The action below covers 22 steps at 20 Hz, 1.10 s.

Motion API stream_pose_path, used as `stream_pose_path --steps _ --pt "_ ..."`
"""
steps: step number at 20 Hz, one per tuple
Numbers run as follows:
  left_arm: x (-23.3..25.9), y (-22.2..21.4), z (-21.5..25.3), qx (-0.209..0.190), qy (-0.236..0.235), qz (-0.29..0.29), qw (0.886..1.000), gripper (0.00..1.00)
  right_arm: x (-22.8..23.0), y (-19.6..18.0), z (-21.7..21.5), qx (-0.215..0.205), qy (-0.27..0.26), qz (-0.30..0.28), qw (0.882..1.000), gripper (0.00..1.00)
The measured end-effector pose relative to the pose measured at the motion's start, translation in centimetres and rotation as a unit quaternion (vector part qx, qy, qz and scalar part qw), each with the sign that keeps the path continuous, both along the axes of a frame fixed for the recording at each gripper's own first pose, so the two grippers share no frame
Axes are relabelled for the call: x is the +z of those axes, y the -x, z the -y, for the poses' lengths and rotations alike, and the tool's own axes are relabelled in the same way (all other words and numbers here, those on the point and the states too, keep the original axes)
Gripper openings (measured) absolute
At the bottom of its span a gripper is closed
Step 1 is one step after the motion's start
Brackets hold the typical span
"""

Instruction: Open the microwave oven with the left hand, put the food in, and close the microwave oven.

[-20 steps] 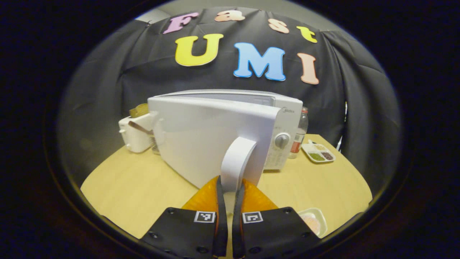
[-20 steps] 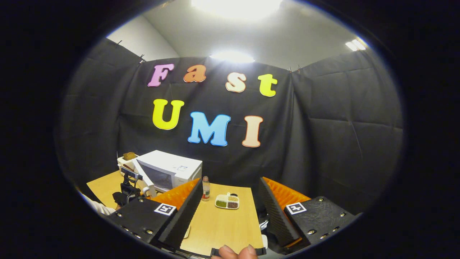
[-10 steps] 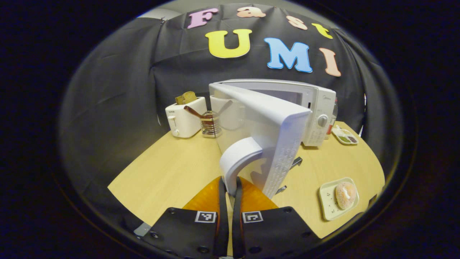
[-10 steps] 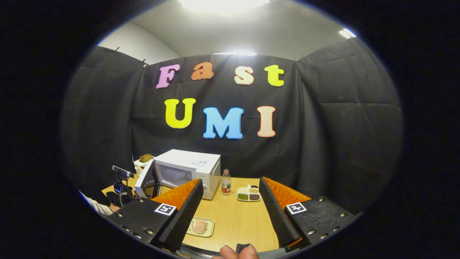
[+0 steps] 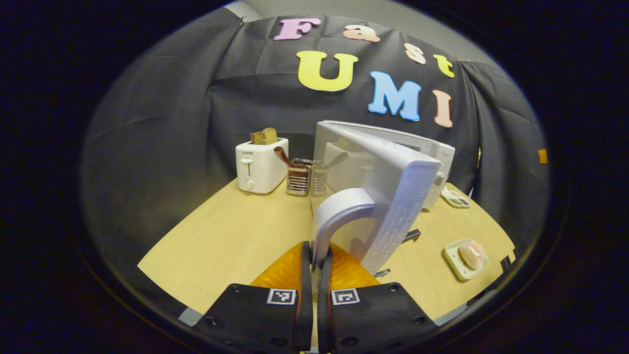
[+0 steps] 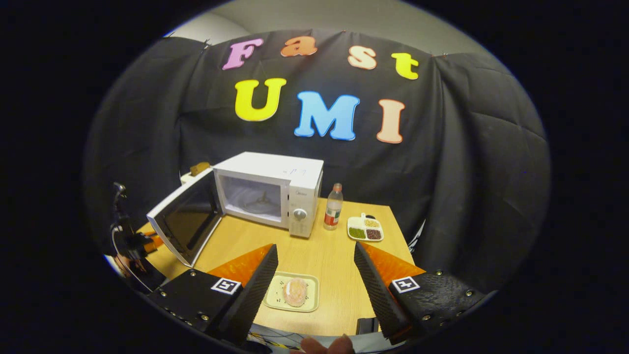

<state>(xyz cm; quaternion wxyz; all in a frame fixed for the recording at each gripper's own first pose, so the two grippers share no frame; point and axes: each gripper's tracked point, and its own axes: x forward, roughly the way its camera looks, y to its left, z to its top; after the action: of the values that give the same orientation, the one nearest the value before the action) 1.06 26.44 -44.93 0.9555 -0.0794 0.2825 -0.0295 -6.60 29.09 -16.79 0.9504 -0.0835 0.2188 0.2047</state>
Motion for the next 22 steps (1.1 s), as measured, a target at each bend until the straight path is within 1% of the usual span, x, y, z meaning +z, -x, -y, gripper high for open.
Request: stream_pose_path --steps 1,3,4,6,7,8,9,10,12,13,14,15,18,19,20,21,22 --pt "0.0 -0.1 -0.6 -0.008 0.001 -0.001 1.0 0.11 -2.6 -0.1 -1.0 0.007 0.021 -0.021 1.0 0.96" --pt "-0.4 -0.2 -1.4 -0.023 0.006 -0.012 1.0 0.12 -7.0 -0.8 -2.6 0.022 0.053 -0.058 0.997 0.96" --pt "-0.4 -0.3 -1.6 -0.029 0.018 -0.019 0.999 0.12 -8.9 -1.1 -3.1 0.027 0.065 -0.077 0.995 0.96" --pt "-0.6 -0.1 -2.2 -0.03 0.046 -0.037 0.998 0.2 -12.6 -1.1 -4.2 0.041 0.079 -0.12 0.989 0.96" --pt "-0.9 -0.1 -2.4 -0.026 0.052 -0.049 0.997 0.28 -14.2 -1.0 -4.8 0.047 0.083 -0.137 0.986 0.96" --pt "-0.9 0.0 -2.6 -0.024 0.052 -0.059 0.997 0.31 -15.4 -1.4 -5.1 0.053 0.09 -0.147 0.984 0.96" --pt "-0.8 0.0 -2.7 -0.022 0.044 -0.067 0.997 0.39 -16.9 -1.8 -5.1 0.059 0.101 -0.16 0.98 0.96" --pt "-0.7 0.2 -2.6 -0.02 0.035 -0.073 0.997 0.42 -18.3 -2.2 -5.2 0.066 0.108 -0.171 0.977 0.96" --pt "-0.6 0.6 -2.6 -0.005 0.026 -0.088 0.996 0.55 -21.0 -3.4 -5.0 0.077 0.126 -0.187 0.971 0.96" --pt "-0.6 0.9 -2.5 0.008 0.026 -0.098 0.995 0.53 -22.3 -3.6 -5.1 0.083 0.127 -0.198 0.968 0.96" --pt "-0.6 1.5 -2.4 0.021 0.026 -0.11 0.993 0.72 -23.2 -3.7 -5.3 0.09 0.124 -0.212 0.965 0.96" --pt "-0.4 2.2 -2.3 0.031 0.019 -0.122 0.992 0.82 -24.0 -3.8 -5.6 0.096 0.118 -0.224 0.963 0.96" --pt "1.6 6.2 -3.0 0.063 -0.031 -0.162 0.984 0.84 -26.2 -4.0 -5.8 0.116 0.117 -0.245 0.955 0.96" --pt "2.8 7.5 -3.0 0.078 -0.038 -0.169 0.982 0.79 -26.5 -4.1 -5.7 0.121 0.118 -0.242 0.955 0.96" --pt "4.3 8.7 -2.8 0.094 -0.042 -0.173 0.979 0.78 -26.7 -4.4 -5.5 0.125 0.126 -0.238 0.955 0.96" --pt "5.8 9.6 -2.1 0.11 -0.043 -0.171 0.978 0.78 -27.2 -4.9 -5.5 0.131 0.124 -0.237 0.955 0.88" --pt "7.3 10.2 -1.4 0.124 -0.043 -0.164 0.978 0.78 -27.0 -4.6 -5.6 0.135 0.125 -0.237 0.954 0.82"
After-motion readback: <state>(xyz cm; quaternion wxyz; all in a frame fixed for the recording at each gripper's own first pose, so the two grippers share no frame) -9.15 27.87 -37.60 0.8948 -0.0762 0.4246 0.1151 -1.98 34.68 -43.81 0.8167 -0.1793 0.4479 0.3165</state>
